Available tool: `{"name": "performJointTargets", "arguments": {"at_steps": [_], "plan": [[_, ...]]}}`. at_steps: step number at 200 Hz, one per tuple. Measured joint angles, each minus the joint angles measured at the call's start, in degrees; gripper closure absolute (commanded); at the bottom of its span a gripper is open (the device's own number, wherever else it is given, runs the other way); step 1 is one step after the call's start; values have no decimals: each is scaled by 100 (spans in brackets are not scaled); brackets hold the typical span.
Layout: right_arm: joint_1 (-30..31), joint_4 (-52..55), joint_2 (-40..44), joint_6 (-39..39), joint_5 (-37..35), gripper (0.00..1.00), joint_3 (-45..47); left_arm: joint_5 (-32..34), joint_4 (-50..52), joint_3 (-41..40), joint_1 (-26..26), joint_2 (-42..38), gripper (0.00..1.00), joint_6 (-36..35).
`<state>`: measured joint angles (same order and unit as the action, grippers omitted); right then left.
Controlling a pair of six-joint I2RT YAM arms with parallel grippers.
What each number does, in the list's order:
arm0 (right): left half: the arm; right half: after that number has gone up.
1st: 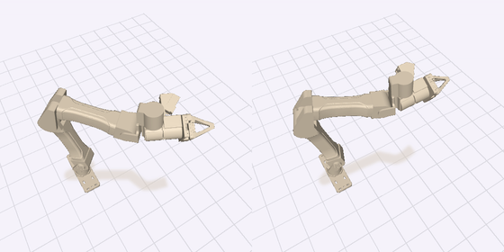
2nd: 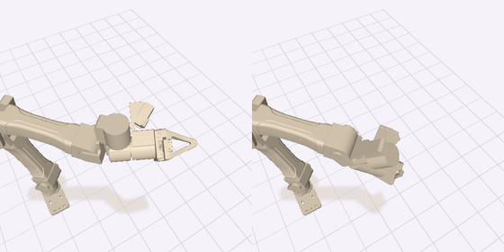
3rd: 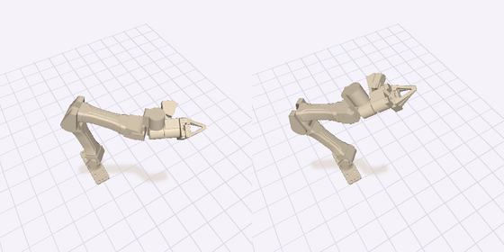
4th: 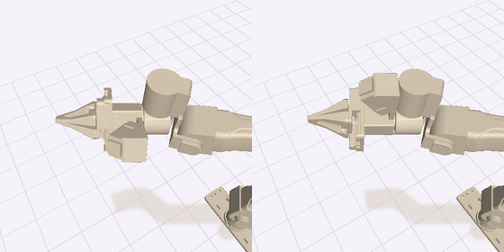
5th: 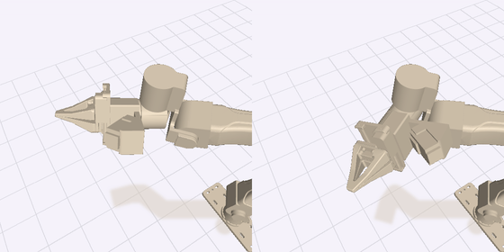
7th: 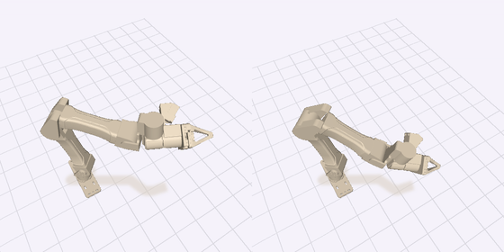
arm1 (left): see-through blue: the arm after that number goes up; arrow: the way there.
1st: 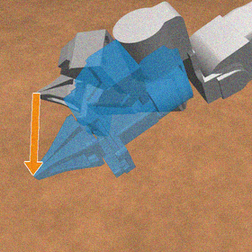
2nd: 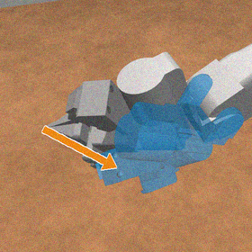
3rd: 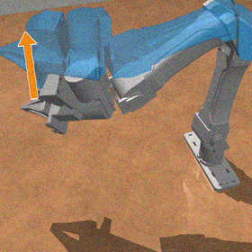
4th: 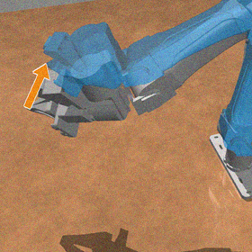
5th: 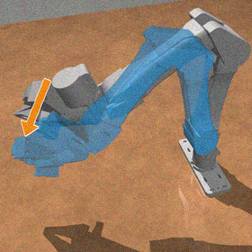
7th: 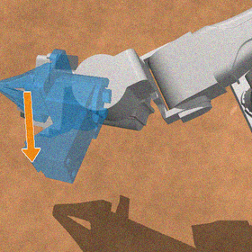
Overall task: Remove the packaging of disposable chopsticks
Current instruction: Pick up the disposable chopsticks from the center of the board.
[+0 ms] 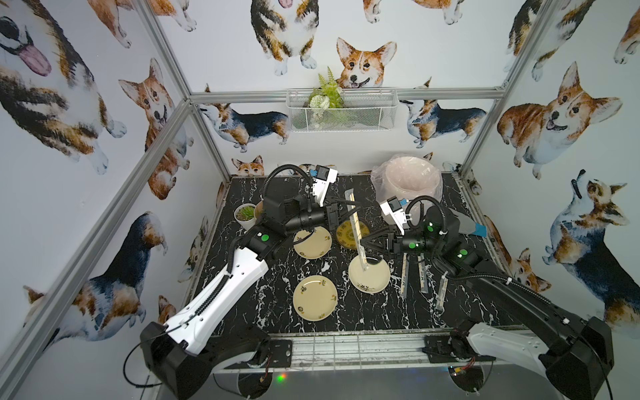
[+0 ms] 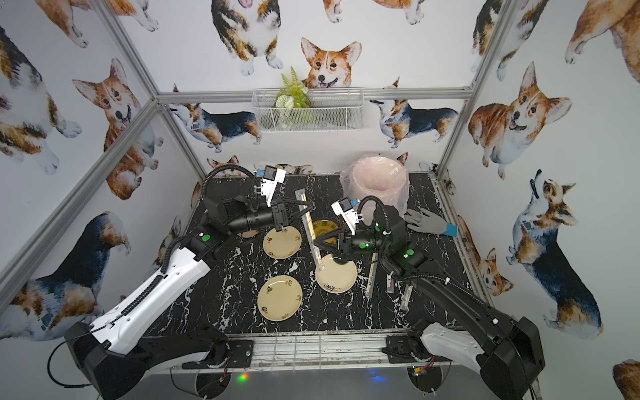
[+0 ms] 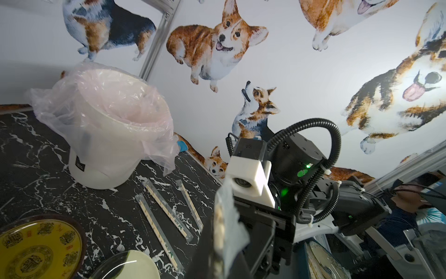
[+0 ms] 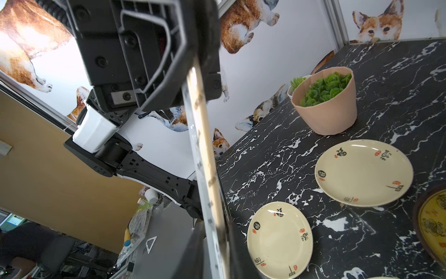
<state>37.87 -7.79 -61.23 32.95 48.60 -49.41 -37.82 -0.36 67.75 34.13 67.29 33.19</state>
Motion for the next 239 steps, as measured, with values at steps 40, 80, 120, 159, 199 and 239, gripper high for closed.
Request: {"name": "performJointTargets", "arguments": {"at_steps": [40,80,120,159,199,239], "plan": [[50,-254,-48,92,-33,38,-9,66,-149,-42,2,-173,100,48],[151,-518,-245,199,4,55,-92,111,-256,-28,2,-249,100,68],[208,-901,-393,352,107,56,-122,188,-398,-26,2,-352,100,68],[345,-1021,-531,483,138,85,-155,245,-452,-26,2,-350,100,92],[404,-1211,-505,420,192,100,-129,372,-428,-28,-20,-369,63,223],[398,-1132,-435,459,59,100,-120,1036,-212,-160,-74,-769,25,-170]]}}
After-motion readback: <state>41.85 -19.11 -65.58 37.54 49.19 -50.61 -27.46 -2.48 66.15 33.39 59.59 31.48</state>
